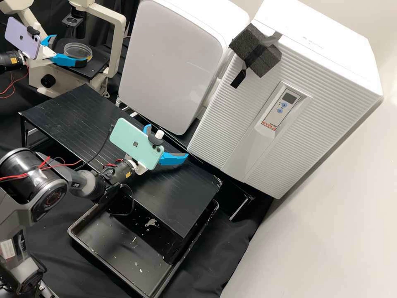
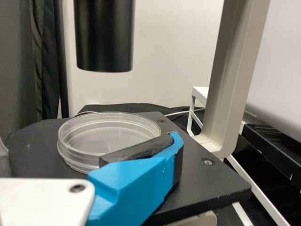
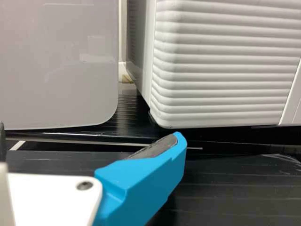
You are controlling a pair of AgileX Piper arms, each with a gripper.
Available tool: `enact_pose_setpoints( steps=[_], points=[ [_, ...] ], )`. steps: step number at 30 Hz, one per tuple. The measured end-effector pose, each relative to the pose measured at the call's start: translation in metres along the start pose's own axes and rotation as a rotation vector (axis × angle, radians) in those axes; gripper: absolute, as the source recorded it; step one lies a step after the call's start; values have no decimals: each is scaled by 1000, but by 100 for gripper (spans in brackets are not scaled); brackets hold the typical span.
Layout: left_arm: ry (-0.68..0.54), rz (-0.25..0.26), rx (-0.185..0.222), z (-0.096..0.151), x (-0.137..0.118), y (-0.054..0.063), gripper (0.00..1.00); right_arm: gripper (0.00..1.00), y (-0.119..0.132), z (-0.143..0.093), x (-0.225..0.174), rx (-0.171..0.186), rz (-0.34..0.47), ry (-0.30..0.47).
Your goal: Place the petri dish on the bench
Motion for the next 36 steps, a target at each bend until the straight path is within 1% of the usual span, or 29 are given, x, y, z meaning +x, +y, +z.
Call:
enact_pose_setpoints(
  steps=[2, 11, 13, 16, 19, 29, 30, 36],
  points=[
    [0, 1, -5, 0, 0, 0, 100, 100, 0, 0, 0, 0, 0, 0],
    [-2, 0, -4, 0, 0, -1, 100, 100, 0, 0, 0, 0, 0, 0],
    [-1, 2, 2, -1, 1, -2, 100, 100, 0, 0, 0, 0, 0, 0],
    [2, 3, 28, 0, 1, -2, 100, 100, 0, 0, 0, 0, 0, 0],
    [8, 1, 42, 0, 1, -2, 100, 100, 0, 0, 0, 0, 0, 0],
    [14, 2, 36, 1, 1, -3, 100, 100, 0, 0, 0, 0, 0, 0],
    [14, 2, 38, 1, 1, -3, 0, 100, 0, 0, 0, 0, 0, 0],
    [15, 2, 43, 1, 1, -3, 0, 100, 0, 0, 0, 0, 0, 0]
  ],
)
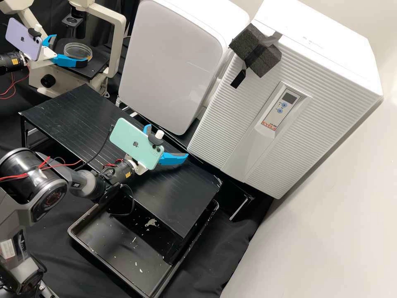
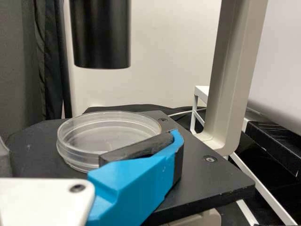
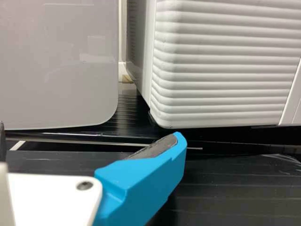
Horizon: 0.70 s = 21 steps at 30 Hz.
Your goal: Place the petri dish on the bench
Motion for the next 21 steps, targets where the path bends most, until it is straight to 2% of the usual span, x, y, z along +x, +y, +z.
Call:
enact_pose_setpoints(
  steps=[21],
  points=[
    [15, 9, -17, -1, 0, 1, 0, 100, 0, 0, 0, 0, 0, 0]
  ],
)
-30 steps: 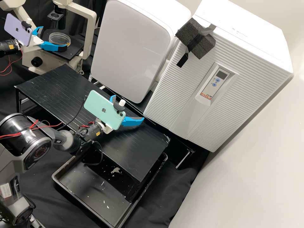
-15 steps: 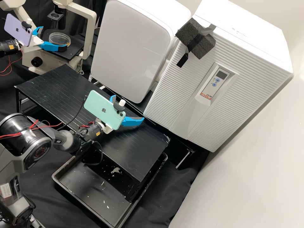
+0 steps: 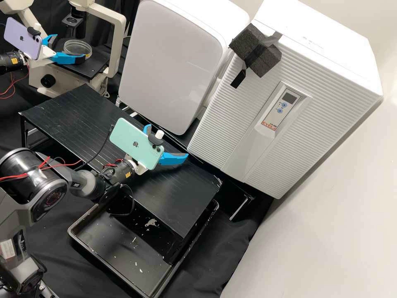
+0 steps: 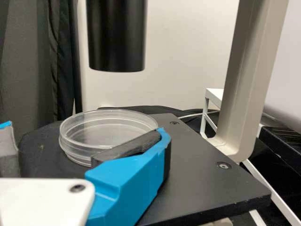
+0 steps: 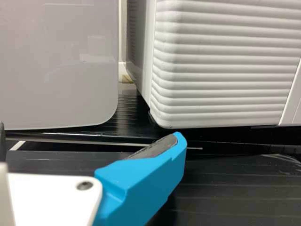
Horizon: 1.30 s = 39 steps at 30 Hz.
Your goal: Place the petri dish on the bench
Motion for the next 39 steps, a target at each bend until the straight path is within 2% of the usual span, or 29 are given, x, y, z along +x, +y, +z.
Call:
enact_pose_setpoints(
  steps=[12, 24, 32, 39],
  points=[
    [9, 6, -1, -4, 0, 2, 0, 100, 0, 0, 0, 0, 0, 0],
    [24, 29, -20, -7, 1, 0, 0, 100, 0, 0, 0, 0, 0, 0],
    [-3, 23, 4, -5, -1, -2, 0, 100, 0, 0, 0, 0, 0, 0],
    [-2, 23, 4, -5, -1, -3, 0, 100, 0, 0, 0, 0, 0, 0]
  ],
)
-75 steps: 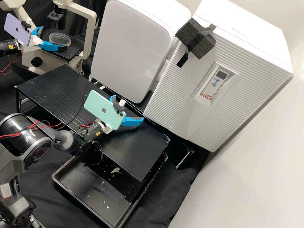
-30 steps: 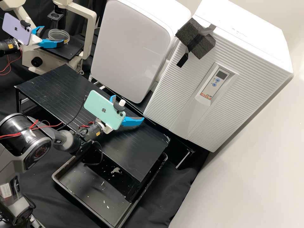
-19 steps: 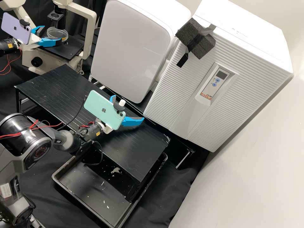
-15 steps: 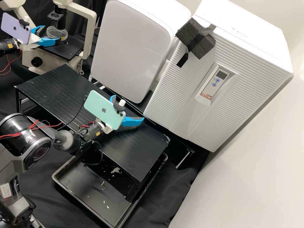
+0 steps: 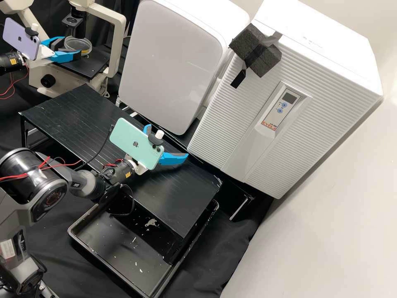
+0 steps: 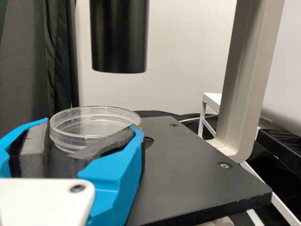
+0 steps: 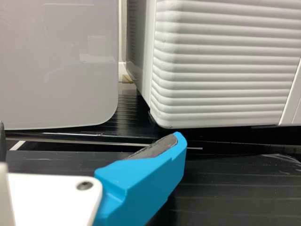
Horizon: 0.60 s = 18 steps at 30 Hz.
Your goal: Place the petri dish on the bench
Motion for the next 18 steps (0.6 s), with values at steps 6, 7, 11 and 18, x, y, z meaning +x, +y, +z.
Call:
enact_pose_setpoints(
  steps=[6, 7, 11, 18],
  points=[
    [-15, 1, 8, 0, -4, -3, 0, 100, 0, 0, 0, 0, 0, 0],
    [-22, 3, 8, 1, -4, -4, 0, 100, 0, 0, 0, 0, 0, 0],
    [-40, -2, 10, 3, -9, -4, 0, 100, 0, 0, 0, 0, 0, 0],
    [-81, -26, 13, 9, -21, -2, 0, 100, 0, 0, 0, 0, 0, 0]
  ],
)
